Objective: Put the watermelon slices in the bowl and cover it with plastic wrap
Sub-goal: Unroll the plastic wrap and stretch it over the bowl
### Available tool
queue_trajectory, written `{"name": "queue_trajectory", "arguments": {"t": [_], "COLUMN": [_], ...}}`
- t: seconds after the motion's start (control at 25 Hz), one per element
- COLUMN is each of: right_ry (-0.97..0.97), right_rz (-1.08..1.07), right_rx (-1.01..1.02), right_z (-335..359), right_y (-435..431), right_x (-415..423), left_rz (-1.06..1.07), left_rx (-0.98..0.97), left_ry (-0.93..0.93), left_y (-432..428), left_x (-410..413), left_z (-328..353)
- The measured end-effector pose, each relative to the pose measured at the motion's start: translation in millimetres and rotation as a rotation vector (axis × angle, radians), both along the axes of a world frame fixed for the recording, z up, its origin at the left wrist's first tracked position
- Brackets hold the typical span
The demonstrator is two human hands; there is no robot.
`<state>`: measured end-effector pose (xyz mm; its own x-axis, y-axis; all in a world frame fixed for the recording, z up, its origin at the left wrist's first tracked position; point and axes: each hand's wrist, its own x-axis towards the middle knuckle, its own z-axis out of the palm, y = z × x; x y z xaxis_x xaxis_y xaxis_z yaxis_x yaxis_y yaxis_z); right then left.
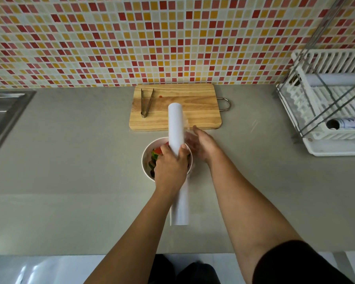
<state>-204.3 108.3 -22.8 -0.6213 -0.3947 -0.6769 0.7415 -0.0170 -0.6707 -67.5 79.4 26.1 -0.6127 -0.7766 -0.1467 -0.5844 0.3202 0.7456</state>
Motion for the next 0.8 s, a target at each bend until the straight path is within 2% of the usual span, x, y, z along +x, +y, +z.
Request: {"name": "queue_trajectory", "arguments": {"t": [0.16, 0.24, 0.32, 0.4, 0.48, 0.6, 0.72, 0.8], "right_ry": [0.079, 0.169, 0.349, 0.483, 0.540, 0.552, 0.489, 0.271], "right_rz": [-0.271, -0.303, -0.276, -0.279, -0.270, -0.107, 0.067, 0.079], "right_rx": [0.108, 0.217, 0.365, 0.412, 0.445, 0.462, 0.421, 0.231], "right_z": [-4, -10, -19, -26, -31, -37, -37, -34], "right_y": [-4, -3, -3, -3, -6, -9, -3, 2], "right_x": [-10, -10, -7, -4, -1, 7, 12, 12], "left_rz": [0.007, 0.017, 0.018, 0.030, 0.052, 0.100, 0.103, 0.095], "left_rx": [-0.091, -0.144, -0.172, -0.117, 0.047, 0.255, 0.174, 0.129], "left_ry": [-0.020, -0.047, -0.060, -0.047, -0.034, -0.003, 0.055, 0.061], "left_y": [5, 6, 5, 2, -3, -7, -4, -3], "left_x": [2, 3, 6, 9, 11, 12, 14, 14], "left_z": [0, 2, 4, 6, 8, 8, 9, 8]}}
